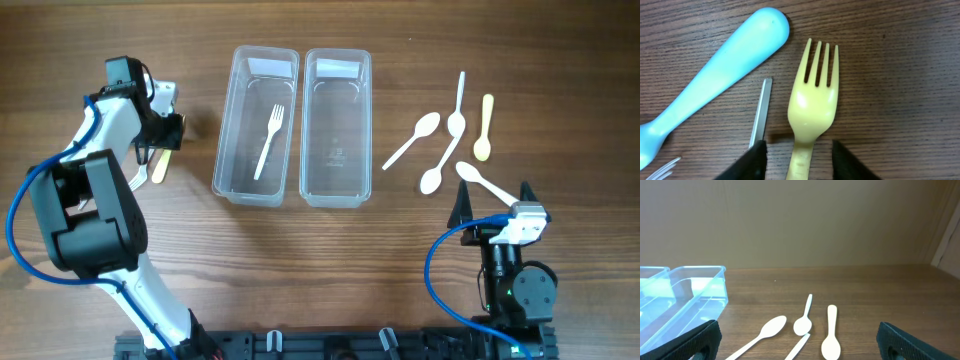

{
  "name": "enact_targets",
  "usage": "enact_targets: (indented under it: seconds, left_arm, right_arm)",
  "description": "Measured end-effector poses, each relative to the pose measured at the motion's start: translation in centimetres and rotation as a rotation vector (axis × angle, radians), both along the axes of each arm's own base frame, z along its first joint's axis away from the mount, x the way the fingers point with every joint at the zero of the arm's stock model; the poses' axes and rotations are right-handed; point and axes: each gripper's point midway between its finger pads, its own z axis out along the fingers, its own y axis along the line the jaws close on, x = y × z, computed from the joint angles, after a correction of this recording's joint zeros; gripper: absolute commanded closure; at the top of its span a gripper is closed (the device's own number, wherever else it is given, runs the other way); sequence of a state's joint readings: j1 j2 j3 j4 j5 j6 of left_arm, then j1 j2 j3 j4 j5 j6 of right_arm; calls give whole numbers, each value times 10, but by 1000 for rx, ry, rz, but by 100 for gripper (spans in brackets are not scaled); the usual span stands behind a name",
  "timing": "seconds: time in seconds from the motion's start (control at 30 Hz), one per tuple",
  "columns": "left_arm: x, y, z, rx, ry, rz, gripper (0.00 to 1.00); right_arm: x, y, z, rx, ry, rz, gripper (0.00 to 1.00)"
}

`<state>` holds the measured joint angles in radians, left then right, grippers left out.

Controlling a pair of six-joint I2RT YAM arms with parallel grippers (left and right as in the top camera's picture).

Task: Pack container
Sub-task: 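Return the left gripper to the forks and grasp the yellow fork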

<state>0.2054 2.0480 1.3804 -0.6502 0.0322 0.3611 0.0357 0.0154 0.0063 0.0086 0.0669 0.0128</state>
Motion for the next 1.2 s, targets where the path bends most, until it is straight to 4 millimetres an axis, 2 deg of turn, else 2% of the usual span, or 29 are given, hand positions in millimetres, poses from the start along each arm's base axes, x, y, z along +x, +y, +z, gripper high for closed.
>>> enact_targets:
  seconds: [0.27, 0.3, 0.33, 0.47, 0.57, 0.8, 0.87, 0.97, 1.0, 1.03, 1.07, 1.1, 1.13, 1.2]
  left_arm:
    - [-2, -1, -6, -2, 6, 0, 63]
    - [-1, -1, -8, -5, 5, -1, 65]
    - [-1, -1, -8, -9, 6, -1, 75]
    - [1, -3, -9, -20, 2, -3, 85]
    - [1, -3, -9, -22, 0, -2, 96]
    - [1, -2, -7, -19, -1, -3, 96]
    - [4, 0, 7, 2, -29, -1, 96]
    - [-1, 7, 14, 49, -27, 11, 96]
    - [0, 9, 23, 58, -45, 14, 96]
    - [2, 10, 36, 68, -74, 16, 94]
    - [4, 11, 51, 79, -108, 17, 88]
    - [6, 11, 68, 90, -150, 18, 73]
    - [8, 9, 84, 97, -189, 15, 38]
    - [9, 3, 85, 86, -194, 2, 39]
  right_arm:
    - [0, 0, 0, 0, 0, 0, 0]
    - [0, 0, 0, 0, 0, 0, 0]
    - [0, 0, 0, 0, 0, 0, 0]
    - [0, 0, 0, 0, 0, 0, 0]
    - [0, 0, 0, 0, 0, 0, 0]
    - [0, 0, 0, 0, 0, 0, 0]
    - [0, 0, 0, 0, 0, 0, 0]
    - [0, 0, 0, 0, 0, 0, 0]
    - [0, 0, 0, 0, 0, 0, 0]
    - [0, 0, 0, 0, 0, 0, 0]
    - [0, 0, 0, 0, 0, 0, 0]
    - [0, 0, 0, 0, 0, 0, 0]
    - [0, 0, 0, 0, 0, 0, 0]
    - [0, 0, 0, 0, 0, 0, 0]
